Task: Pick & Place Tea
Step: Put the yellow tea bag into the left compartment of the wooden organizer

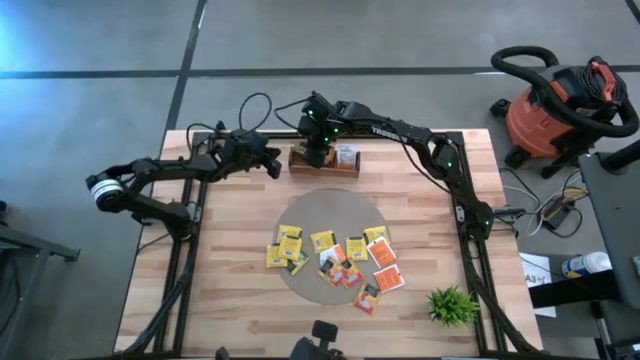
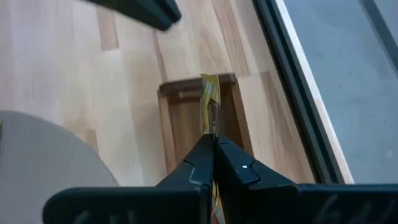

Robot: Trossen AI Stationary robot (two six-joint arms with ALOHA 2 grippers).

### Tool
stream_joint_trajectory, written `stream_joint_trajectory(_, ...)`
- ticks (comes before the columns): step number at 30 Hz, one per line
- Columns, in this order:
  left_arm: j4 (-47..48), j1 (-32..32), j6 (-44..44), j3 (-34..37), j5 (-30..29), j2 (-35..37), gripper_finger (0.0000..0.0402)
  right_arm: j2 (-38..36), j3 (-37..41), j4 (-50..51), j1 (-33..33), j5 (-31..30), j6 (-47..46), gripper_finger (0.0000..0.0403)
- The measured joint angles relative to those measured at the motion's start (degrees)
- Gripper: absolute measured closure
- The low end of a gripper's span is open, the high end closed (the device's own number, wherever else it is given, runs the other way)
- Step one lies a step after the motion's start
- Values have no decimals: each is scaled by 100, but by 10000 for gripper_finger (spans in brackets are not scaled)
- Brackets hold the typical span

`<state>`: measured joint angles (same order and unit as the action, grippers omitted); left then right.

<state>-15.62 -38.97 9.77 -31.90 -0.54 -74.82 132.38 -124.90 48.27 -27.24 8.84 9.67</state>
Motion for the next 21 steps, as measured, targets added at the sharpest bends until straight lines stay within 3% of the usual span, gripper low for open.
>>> stream_joint_trajectory(15, -810, -134, 611, 24, 0, -776, 371, -4, 667, -472, 4, -187, -202, 394)
stream_joint_trajectory(21, -830, -180, 679, 18, 398, -1096, 371, -4, 689, -616, -4, -241, -125, 394)
